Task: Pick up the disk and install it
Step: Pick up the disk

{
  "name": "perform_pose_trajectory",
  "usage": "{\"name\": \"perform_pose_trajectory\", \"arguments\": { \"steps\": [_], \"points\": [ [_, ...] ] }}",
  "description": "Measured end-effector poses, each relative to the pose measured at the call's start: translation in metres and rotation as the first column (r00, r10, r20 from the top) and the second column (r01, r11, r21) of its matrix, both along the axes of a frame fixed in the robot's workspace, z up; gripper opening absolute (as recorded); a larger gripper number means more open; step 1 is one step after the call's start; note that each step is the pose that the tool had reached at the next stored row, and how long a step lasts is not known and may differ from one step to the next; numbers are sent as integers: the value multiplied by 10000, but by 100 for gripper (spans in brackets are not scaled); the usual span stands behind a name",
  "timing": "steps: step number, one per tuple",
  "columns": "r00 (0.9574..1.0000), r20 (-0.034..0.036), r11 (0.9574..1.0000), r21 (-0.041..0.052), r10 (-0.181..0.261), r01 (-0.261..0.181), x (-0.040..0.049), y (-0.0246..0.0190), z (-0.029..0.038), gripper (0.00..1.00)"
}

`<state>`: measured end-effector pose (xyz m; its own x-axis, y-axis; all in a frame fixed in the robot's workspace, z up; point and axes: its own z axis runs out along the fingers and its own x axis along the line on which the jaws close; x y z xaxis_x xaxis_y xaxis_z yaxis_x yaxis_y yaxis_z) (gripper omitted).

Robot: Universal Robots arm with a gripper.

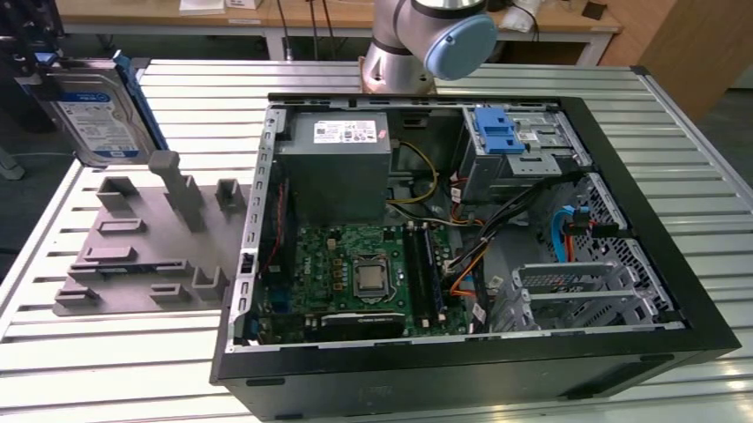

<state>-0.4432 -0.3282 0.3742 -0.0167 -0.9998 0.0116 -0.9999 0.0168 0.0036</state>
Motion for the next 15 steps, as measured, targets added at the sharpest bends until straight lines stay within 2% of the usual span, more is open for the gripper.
{"name": "perform_pose_trajectory", "arguments": {
  "steps": [15],
  "points": [
    [10000, 0, 10000, 0, 0, 0, 0, 0, 38, 36]
  ]
}}
